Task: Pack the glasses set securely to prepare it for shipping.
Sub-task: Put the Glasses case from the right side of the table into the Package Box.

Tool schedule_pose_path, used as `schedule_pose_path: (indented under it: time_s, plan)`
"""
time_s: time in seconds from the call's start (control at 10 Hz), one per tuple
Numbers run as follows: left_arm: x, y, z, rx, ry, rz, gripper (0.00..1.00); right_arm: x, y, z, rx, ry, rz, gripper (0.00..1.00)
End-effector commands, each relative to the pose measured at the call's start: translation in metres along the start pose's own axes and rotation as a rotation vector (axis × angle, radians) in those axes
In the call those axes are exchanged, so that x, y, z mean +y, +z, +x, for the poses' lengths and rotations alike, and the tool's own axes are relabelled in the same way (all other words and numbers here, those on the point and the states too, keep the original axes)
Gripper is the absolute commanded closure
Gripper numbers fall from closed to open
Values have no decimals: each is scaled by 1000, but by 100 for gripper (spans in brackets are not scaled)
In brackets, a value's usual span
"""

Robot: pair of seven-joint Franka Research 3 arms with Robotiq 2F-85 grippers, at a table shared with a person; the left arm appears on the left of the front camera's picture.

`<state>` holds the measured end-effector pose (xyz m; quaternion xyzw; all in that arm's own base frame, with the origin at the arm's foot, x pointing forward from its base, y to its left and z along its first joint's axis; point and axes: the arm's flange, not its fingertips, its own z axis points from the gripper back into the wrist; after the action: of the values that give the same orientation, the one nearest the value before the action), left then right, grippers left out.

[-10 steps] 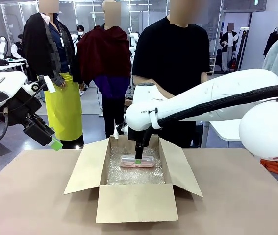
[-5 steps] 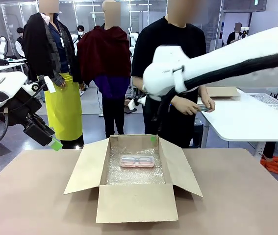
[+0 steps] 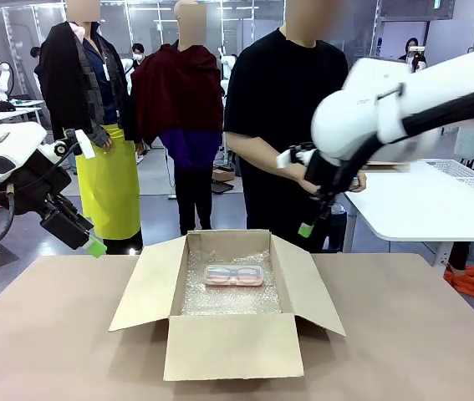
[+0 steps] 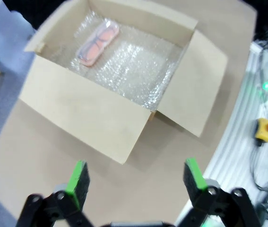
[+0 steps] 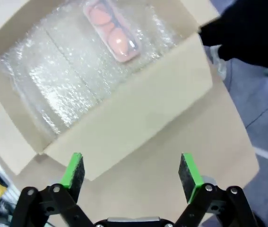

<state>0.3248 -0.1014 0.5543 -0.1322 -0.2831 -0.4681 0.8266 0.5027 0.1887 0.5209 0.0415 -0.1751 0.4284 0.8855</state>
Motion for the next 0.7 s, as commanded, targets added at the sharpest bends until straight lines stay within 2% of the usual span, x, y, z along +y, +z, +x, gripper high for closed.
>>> schedule_pose_path:
  time_s: [0.0,0.3,0.6]
  plan:
    - [1,1,-2,-7,-13,-13,0,16,28,-65,-77,-157,-104,0]
    - [1,1,-2,-7,-13,-13,0,9,63,-127,-101,-366,-170,0]
    - [1,1,-2,-7,-13,-13,0,8,77,-149,-119,-425,-219,0]
